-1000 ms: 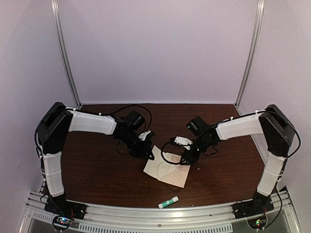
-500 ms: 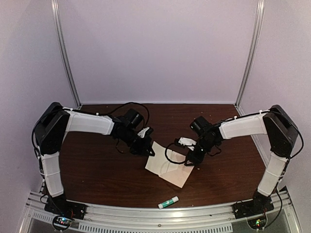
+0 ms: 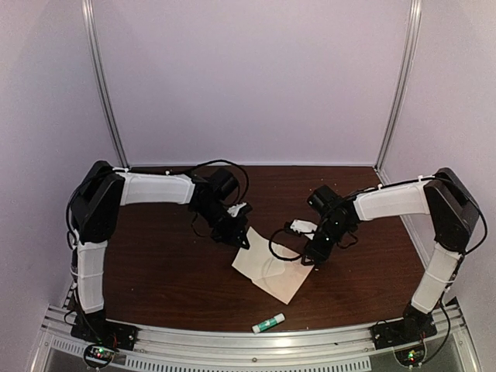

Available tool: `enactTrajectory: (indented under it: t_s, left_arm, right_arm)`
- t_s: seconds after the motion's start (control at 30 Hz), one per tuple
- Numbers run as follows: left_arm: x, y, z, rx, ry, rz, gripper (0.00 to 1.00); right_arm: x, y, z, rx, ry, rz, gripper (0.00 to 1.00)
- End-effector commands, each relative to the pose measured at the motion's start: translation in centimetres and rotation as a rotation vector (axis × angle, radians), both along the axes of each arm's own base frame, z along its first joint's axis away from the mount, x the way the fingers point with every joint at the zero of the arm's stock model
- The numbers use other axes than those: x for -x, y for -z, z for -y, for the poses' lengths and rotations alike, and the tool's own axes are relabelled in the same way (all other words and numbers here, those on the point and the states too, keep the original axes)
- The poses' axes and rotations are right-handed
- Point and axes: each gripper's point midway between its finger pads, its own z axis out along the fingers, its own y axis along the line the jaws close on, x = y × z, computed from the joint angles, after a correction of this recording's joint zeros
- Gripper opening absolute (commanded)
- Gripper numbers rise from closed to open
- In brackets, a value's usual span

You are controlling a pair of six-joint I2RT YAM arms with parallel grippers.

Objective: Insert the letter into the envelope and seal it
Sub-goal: Place the 1/2-folded letter in the envelope.

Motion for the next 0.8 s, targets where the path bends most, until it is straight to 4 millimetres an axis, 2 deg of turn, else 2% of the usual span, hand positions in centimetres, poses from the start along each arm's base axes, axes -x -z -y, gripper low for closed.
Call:
enactTrajectory:
  t_s: [0.0,0.23,0.43,0.57,0.77]
  left_arm:
    - [1.2,0.0,-1.2,-0.062,0.075,-0.041,0.0]
    - [1.8,0.6,-1.3,-0.075,0.131,-0.073,0.0]
    - [2.5,0.6,-0.9,-0.068,0.185,-0.059,0.0]
    - [2.8,1.2,-1.1,-0.084,0.19,-0.066,0.0]
    - [2.9,2.2,-1.8,-0.129,0.171,-0.073,0.0]
  right_arm:
    - [0.4,0.6,0.7,0.031,0.019,-0.059,0.57]
    - [2.0,0.2,0.8,-0.013,0.011,-0.188,0.57]
    - [5.7,-0.5,0.3,-0.09,-0.064,-0.391,0.55]
    - [7.8,0.0,0.0,-0.115,-0.067,-0.527,0.52]
    - [8.7,0.8,-0.6,-0.14,-0.044,-0.628,0.52]
